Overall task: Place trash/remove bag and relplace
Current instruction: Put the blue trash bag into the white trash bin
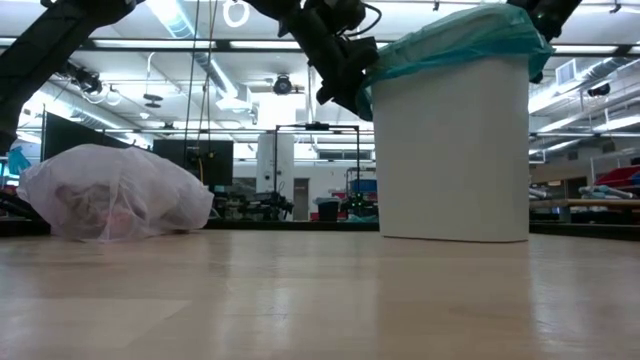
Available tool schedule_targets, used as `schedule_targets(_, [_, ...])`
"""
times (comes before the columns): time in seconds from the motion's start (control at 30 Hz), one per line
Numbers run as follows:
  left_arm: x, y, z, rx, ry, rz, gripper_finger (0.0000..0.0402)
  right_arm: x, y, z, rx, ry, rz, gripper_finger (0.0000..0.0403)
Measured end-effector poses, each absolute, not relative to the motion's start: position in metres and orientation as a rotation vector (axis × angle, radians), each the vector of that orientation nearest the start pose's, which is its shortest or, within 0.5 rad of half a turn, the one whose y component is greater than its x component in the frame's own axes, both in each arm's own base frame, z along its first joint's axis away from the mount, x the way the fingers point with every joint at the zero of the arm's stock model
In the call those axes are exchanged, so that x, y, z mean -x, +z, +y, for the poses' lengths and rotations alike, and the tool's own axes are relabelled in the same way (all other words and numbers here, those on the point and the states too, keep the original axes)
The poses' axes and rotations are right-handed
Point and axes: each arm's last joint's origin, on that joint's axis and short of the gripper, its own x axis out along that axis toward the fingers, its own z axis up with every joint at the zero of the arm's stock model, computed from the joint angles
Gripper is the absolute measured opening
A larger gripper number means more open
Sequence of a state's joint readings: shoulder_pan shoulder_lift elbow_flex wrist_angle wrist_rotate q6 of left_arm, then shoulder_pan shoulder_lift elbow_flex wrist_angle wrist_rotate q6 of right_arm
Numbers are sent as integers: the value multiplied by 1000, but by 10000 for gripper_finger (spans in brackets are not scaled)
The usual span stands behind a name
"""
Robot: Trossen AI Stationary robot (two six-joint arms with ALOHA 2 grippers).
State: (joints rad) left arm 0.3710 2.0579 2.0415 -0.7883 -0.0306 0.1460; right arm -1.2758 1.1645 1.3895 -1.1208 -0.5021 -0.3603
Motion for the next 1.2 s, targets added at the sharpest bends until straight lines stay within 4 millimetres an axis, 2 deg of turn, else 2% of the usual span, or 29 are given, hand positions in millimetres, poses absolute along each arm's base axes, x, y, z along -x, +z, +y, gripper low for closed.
schedule_targets(0.17, [-425,323,166,-2,317,830,17,-71,388,-184,-386,-583,673,111])
schedule_targets(0.37, [-417,318,170,-36,292,914,17,-72,383,-181,-476,-599,685,94])
schedule_targets(0.47, [-419,319,172,-30,296,886,17,-73,371,-180,-525,-604,704,87])
schedule_targets(0.6, [-422,322,171,-24,295,847,17,-76,343,-177,-559,-592,765,76])
schedule_targets(0.77, [-423,314,169,-9,293,849,17,-75,325,-169,-560,-589,696,56])
schedule_targets(1.0, [-428,288,169,86,277,794,17,-72,309,-156,-559,-592,584,32])
schedule_targets(1.2, [-434,286,171,88,273,718,17,-72,300,-153,-601,-599,478,18])
